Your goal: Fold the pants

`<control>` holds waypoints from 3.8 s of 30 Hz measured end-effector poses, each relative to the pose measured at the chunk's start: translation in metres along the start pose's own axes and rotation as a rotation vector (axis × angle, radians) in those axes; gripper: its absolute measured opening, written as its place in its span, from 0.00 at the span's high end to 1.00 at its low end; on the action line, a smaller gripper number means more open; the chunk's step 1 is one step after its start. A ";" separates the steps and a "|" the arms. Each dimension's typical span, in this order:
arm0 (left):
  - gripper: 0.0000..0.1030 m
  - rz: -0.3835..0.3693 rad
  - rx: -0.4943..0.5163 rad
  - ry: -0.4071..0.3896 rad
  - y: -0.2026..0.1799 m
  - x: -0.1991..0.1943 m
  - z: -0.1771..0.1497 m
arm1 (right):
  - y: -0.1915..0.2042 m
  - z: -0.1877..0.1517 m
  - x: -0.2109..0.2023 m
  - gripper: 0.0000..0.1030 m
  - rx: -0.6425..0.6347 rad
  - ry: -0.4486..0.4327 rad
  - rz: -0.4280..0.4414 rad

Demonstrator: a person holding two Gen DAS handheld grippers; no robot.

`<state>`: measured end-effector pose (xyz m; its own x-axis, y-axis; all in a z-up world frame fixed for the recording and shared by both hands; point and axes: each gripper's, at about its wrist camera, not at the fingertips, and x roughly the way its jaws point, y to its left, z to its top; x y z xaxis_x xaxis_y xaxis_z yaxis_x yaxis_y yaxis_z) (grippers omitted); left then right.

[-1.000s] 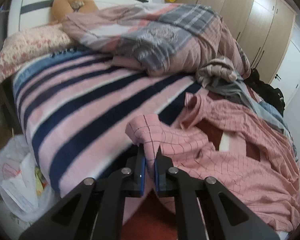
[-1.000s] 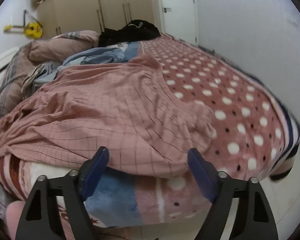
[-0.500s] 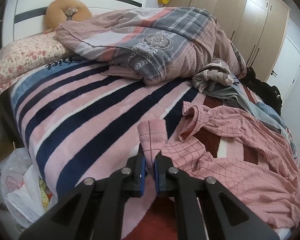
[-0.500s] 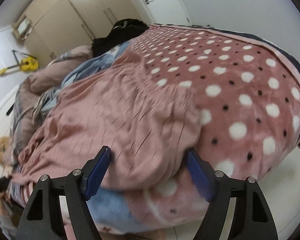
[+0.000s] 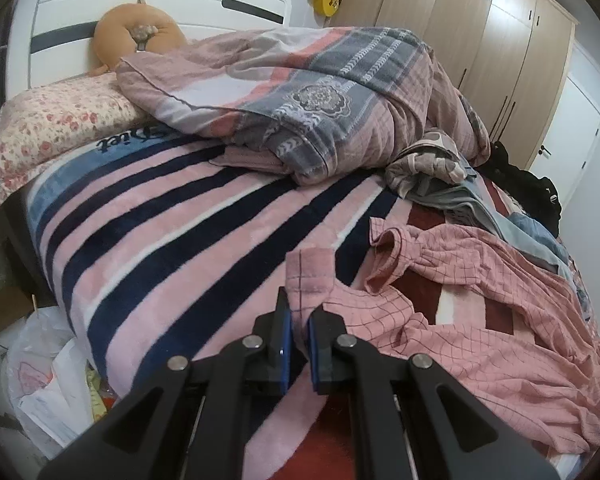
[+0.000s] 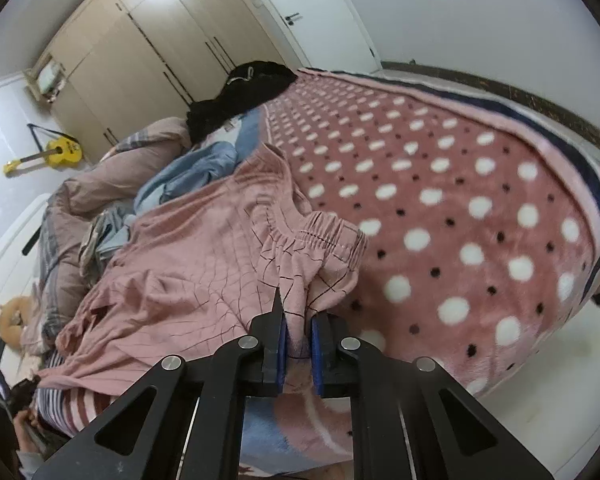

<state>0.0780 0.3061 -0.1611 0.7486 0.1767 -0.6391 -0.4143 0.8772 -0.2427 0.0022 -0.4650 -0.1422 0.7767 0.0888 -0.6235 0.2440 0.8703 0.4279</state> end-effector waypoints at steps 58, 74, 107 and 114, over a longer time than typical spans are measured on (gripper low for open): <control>0.87 -0.391 -0.385 0.288 -0.011 0.053 -0.068 | 0.026 0.019 0.036 0.93 -0.126 0.164 -0.019; 0.98 -0.454 -0.180 0.057 -0.062 0.007 0.029 | 0.056 0.061 0.016 0.96 -0.199 0.090 0.048; 0.20 -0.151 0.184 0.249 -0.192 0.218 0.140 | 0.107 0.199 0.253 0.51 -0.324 0.187 -0.219; 0.13 -0.257 0.348 0.144 -0.215 0.123 0.133 | 0.150 0.187 0.180 0.38 -0.424 0.085 -0.134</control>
<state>0.3284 0.1983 -0.0907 0.7146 -0.1091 -0.6910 -0.0073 0.9865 -0.1634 0.2873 -0.4086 -0.0681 0.6998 -0.0142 -0.7142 0.0660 0.9968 0.0449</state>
